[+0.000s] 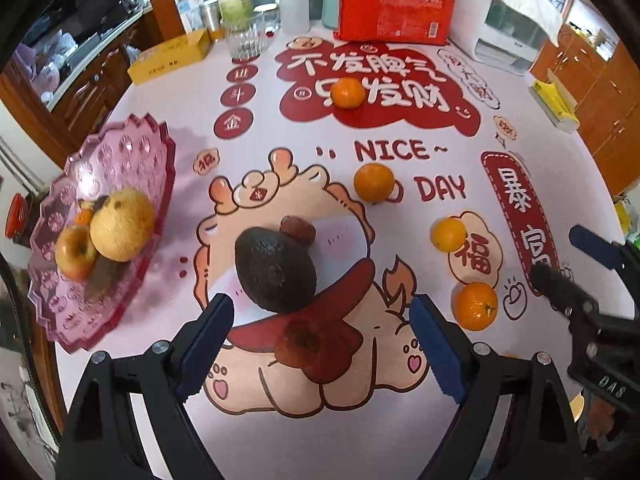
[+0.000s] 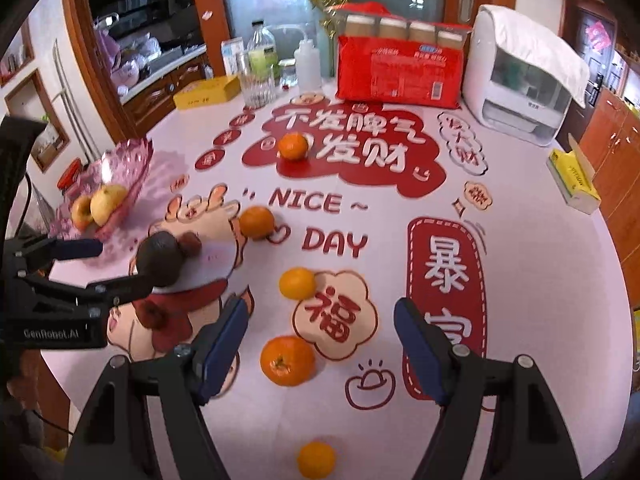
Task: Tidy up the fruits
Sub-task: 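Close the left gripper on the avocado while the right gripper closes on a mandarin orange, then carry the avocado and orange over the pink bowl with both tools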
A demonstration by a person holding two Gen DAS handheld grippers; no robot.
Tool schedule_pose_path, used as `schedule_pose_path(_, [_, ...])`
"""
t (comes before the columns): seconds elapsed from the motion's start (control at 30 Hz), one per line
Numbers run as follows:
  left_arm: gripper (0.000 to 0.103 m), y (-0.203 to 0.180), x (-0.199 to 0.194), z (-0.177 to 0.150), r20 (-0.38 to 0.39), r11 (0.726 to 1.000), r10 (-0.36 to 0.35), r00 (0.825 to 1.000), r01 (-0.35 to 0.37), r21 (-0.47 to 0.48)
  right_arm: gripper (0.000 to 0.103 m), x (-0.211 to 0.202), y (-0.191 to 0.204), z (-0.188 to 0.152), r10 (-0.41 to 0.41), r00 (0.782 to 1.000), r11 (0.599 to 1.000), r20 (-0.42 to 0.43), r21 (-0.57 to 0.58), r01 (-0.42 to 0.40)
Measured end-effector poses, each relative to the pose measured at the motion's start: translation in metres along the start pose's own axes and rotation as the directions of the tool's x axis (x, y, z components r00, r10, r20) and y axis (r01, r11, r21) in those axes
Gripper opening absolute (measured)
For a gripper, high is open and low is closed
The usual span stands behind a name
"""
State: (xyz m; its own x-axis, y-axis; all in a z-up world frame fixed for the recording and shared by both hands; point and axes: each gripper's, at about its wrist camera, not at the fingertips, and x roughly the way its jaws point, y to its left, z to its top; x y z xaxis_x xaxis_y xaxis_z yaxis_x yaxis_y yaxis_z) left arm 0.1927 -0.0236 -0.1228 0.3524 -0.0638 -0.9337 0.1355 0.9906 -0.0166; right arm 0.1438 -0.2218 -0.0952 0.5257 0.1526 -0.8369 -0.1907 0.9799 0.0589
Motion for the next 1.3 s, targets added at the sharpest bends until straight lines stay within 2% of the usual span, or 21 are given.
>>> schedule_pose_path(0.2, [0.089,0.006,0.018,0.001,-0.014,0.998,0.018,1.0,-0.019,-0.067,0.076,0.024,0.002,-0.015,0.026,0.997,0.999,-0.074,-0.027,-0.028])
schedule_pose_path(0.47, [0.089,0.022,0.04,0.005,-0.045,0.981,-0.03,0.999,0.021,-0.192,0.075,0.051,0.006,-0.026,0.057,0.989,0.997,-0.138,-0.047,-0.064])
schedule_pose_path(0.73, [0.088,0.036,0.059,0.012,-0.057,0.945,-0.095,0.994,0.072,-0.319,0.067,0.07,0.018,-0.031,0.094,0.977,0.988,-0.189,-0.1,-0.115])
schedule_pose_path(0.8, [0.088,0.038,0.062,0.014,-0.059,0.938,-0.094,0.994,0.069,-0.339,0.058,0.072,0.022,-0.032,0.105,0.974,0.985,-0.199,-0.116,-0.13])
schedule_pose_path(0.87, [0.085,0.039,0.066,0.016,-0.062,0.935,-0.079,0.995,0.053,-0.351,0.047,0.075,0.025,-0.034,0.116,0.969,0.981,-0.218,-0.13,-0.146])
schedule_pose_path(0.97, [0.074,0.042,0.069,0.018,-0.07,0.934,-0.04,0.997,0.013,-0.357,0.046,0.081,0.029,-0.038,0.097,0.967,0.979,-0.237,-0.152,-0.136])
schedule_pose_path(1.03, [0.062,0.042,0.071,0.02,-0.078,0.94,0.006,0.997,-0.032,-0.339,0.046,0.081,0.027,-0.038,0.107,0.965,0.979,-0.238,-0.144,-0.143])
schedule_pose_path(1.1, [0.059,0.043,0.076,0.022,-0.096,0.946,0.02,0.995,-0.05,-0.32,0.046,0.082,0.025,-0.037,0.119,0.963,0.98,-0.24,-0.129,-0.153])
schedule_pose_path(1.2, [0.057,0.048,0.089,0.021,-0.141,0.942,-0.004,0.99,-0.043,-0.332,0.046,0.083,0.025,-0.036,0.123,0.962,0.979,-0.243,-0.128,-0.157])
schedule_pose_path(1.3, [0.057,0.048,0.095,0.019,-0.132,0.939,-0.02,0.991,-0.027,-0.343,0.046,0.082,0.027,-0.036,0.114,0.964,0.979,-0.24,-0.137,-0.149])
